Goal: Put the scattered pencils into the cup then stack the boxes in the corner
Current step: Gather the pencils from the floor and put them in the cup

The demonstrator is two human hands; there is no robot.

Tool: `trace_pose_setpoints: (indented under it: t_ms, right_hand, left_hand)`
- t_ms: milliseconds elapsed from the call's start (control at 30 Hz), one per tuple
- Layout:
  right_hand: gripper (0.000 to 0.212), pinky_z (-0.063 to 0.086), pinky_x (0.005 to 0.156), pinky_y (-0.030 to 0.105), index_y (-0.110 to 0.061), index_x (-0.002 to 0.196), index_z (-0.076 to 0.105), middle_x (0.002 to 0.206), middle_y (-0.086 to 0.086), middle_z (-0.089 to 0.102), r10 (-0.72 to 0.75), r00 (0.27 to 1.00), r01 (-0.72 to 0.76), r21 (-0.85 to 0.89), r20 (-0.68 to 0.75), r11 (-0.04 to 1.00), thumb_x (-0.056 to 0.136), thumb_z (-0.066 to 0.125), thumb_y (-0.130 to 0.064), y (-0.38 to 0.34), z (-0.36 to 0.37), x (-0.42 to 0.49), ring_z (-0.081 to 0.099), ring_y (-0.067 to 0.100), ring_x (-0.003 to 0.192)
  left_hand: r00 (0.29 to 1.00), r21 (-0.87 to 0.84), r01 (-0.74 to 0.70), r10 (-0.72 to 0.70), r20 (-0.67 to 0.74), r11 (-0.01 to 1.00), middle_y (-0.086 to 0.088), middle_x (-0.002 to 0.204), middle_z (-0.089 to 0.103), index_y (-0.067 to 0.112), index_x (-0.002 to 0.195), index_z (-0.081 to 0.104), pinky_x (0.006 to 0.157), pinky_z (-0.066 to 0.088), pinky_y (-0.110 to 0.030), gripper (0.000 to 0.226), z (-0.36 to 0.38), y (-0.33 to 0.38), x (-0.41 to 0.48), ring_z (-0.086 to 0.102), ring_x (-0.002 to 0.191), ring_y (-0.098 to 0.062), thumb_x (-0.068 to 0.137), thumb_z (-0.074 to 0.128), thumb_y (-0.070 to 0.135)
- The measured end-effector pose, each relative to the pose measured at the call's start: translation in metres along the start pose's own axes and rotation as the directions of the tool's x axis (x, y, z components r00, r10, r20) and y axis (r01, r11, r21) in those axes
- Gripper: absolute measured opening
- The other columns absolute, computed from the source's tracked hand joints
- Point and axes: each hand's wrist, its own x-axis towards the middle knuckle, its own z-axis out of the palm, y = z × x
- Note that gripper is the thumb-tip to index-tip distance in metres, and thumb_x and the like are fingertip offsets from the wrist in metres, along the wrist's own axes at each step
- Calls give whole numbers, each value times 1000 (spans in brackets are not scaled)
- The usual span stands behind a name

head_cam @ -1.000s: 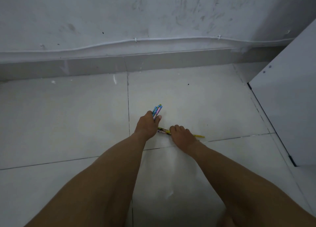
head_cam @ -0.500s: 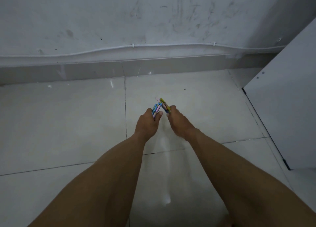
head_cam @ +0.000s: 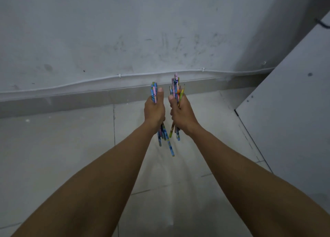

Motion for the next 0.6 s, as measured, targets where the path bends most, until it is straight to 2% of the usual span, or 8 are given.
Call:
trace_pose_setpoints:
  t_ms: [100, 200, 300, 467, 600]
  right_hand:
    - [26, 50, 60, 29, -19, 113, 43, 80, -5, 54, 6, 1000, -6, 13, 3, 1000, 98, 46, -40, -10, -2, 8, 55, 9, 62]
    - [27, 51, 61, 23, -23, 119, 41, 89, -11, 58, -26, 1000, 27, 16, -11, 1000, 98, 47, -39, -30, -10, 18, 61, -2, 69]
    - [28, 53, 73, 28, -22, 113, 49, 96, -7, 63, 9, 998, -5, 66, -57, 998, 97, 46, -46, -56, -21, 22, 65, 5, 87]
    - [36, 60, 75, 34, -26, 103, 57, 95, -2, 70, 109, 988, -89, 173, -105, 981, 93, 43, -57, -124, -57, 17, 69, 6, 86]
    - [37, 59, 76, 31, -29, 104, 56, 93, -8, 70, 146, 983, -123, 185, -115, 975, 92, 42, -61, -199, -89, 4, 69, 3, 85]
  left_hand:
    - [997, 19, 23, -22, -68, 1000, -7, 66, 53, 11, 86, 56, 50, 46, -28, 55, 8, 14, 7, 52, 55, -18, 90, 40, 63]
    - [997, -26, 9, -11, -73, 1000, -25, 87, 66, 3, 96, 62, 67, 56, -43, 56, 18, 41, 11, 66, 75, -33, 93, 43, 56]
    - [998, -76, 13, -18, -65, 997, -21, 89, 70, -1, 96, 65, 77, 56, -43, 56, 31, 76, 10, 69, 80, -27, 93, 47, 52]
    - [998, -132, 49, -54, -35, 990, -13, 88, 72, 3, 99, 66, 75, 56, -36, 54, 54, 160, -16, 69, 77, -18, 91, 50, 54]
    - [997, -116, 78, -79, -4, 990, -15, 92, 72, 5, 100, 67, 83, 57, -42, 54, 60, 237, -47, 70, 87, -25, 92, 49, 54]
